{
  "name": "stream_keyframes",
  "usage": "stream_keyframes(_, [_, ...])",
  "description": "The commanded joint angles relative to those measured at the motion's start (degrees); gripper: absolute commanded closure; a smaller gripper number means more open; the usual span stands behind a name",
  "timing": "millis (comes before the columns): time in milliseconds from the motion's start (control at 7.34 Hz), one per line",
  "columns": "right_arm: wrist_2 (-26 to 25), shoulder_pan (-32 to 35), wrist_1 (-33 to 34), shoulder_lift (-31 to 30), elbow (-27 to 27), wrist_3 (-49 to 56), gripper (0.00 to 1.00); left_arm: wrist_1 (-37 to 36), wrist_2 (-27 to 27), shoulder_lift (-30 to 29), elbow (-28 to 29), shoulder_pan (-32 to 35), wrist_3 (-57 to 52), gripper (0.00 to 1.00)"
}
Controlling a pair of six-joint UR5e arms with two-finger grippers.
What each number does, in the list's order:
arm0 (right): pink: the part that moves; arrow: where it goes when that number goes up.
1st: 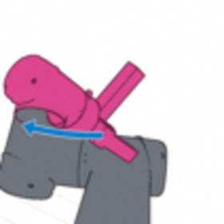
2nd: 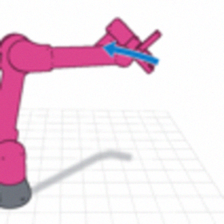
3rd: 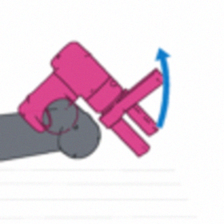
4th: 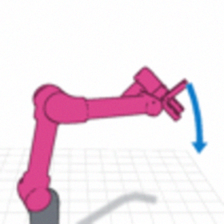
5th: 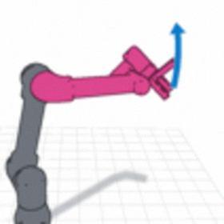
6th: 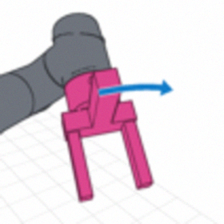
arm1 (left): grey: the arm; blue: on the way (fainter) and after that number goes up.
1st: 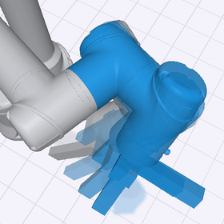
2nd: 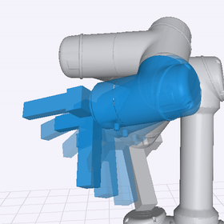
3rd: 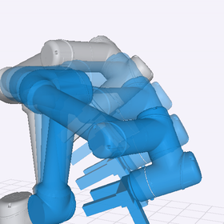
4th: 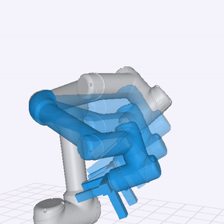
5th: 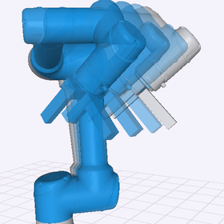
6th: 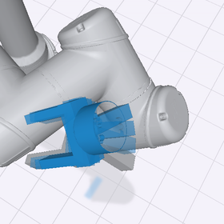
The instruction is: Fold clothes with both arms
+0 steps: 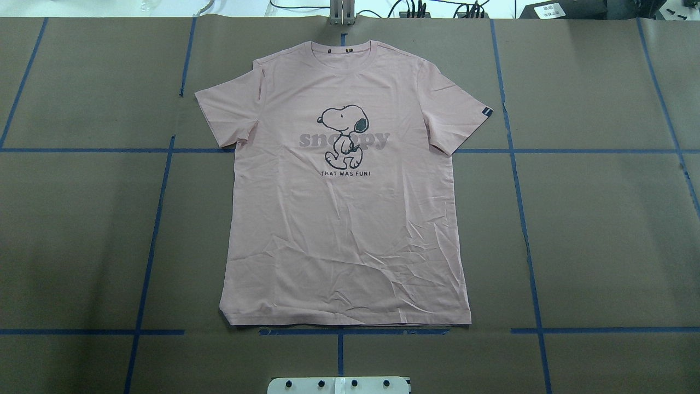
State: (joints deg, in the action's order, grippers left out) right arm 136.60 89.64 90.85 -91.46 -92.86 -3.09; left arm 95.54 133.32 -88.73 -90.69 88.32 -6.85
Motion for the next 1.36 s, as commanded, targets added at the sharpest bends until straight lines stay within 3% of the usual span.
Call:
stream_keyframes(0, [0.0,0.0,-0.1,0.3,-0.2,-0.8,0.0,0.0,0.0,0.0,0.1,0.0,0.1,0.0])
stream_keyframes(272, [0.1,-0.3,-0.8,0.9,-0.9,-1.0,0.0,0.2,0.1,0.0,-1.0,-0.1,0.2,0.0])
stream_keyframes(545, [0.2,-3.6,-2.3,5.6,-0.7,-3.3,0.0,0.2,0.1,-3.0,-3.5,-0.1,0.4,0.0])
stream_keyframes(954, [0.1,-13.8,-5.8,16.6,2.6,-10.8,0.0,4.0,6.3,-8.4,-2.7,-0.4,0.6,0.0])
stream_keyframes(1090, [-0.7,-16.7,-9.2,19.8,3.7,-16.7,0.0,7.0,6.3,-8.5,-2.0,-0.5,0.6,0.0])
stream_keyframes(1226, [-0.9,-17.4,-15.9,23.3,9.6,-22.3,0.0,9.0,6.2,-8.7,-0.6,-1.0,2.7,0.0])
